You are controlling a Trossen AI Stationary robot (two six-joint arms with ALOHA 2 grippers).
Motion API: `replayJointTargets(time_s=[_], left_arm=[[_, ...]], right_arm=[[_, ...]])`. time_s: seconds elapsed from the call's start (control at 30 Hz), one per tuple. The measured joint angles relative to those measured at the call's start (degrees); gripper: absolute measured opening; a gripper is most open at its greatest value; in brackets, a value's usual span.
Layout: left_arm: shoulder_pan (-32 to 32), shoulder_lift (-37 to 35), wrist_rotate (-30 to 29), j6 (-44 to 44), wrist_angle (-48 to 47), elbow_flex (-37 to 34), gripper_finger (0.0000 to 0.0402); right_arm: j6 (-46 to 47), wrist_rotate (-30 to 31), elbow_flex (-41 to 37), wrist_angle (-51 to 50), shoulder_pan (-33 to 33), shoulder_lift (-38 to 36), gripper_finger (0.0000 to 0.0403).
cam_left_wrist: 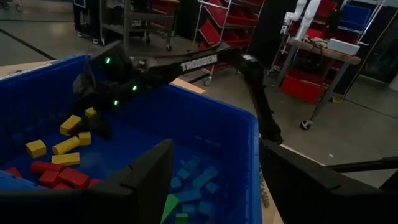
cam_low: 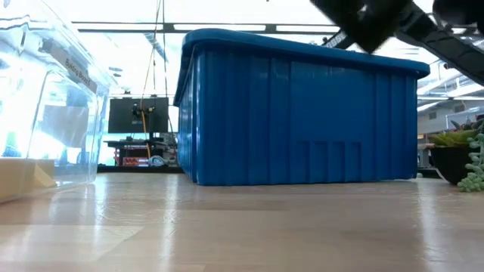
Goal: Sort Items/Unsort Items
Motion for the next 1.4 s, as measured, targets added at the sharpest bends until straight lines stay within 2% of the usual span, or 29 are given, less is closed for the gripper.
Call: replayJointTargets(time_s=[0.2,0.33,0.47,0.67,0.9,1.0,1.17,1.27,1.4], left_arm=[[0.0,0.0,0.0,0.0,0.0,0.0,0.0248],[0.0,0.0,0.0,0.0,0.1,0.0,0.0248],[0.0,0.0,0.0,0.0,0.1,0.0,0.0248],[0.0,0.0,0.0,0.0,0.1,0.0,0.0248],[0.0,0.0,0.0,0.0,0.0,0.0,0.0248],[0.0,0.0,0.0,0.0,0.1,0.0,0.0248],[0.0,0.0,0.0,0.0,0.1,0.0,0.0248],[0.0,0.0,0.0,0.0,0.1,0.0,0.0248],[0.0,0.0,0.0,0.0,0.1,0.0,0.0248]], right_arm=[[-8.1,-8.4,0.0,1.6,-2.6,3.1,0.0323],[-17.3,-9.7,0.1,3.4,-2.9,4.0,0.0319],[-21.7,-11.2,0.0,3.4,-3.3,5.7,0.0311],[-24.1,-10.7,0.9,0.3,-4.3,9.8,0.0297],[-24.1,-12.4,7.2,-7.7,-5.1,12.4,0.0293],[-27.3,-12.5,7.2,-7.3,-4.7,12.4,0.0293],[-27.7,-12.2,7.8,-7.2,-4.0,13.1,0.0292],[-26.2,-12.5,7.8,-7.6,-4.0,13.1,0.0267],[-26.1,-12.6,7.7,-8.1,-3.9,13.2,0.0185]])
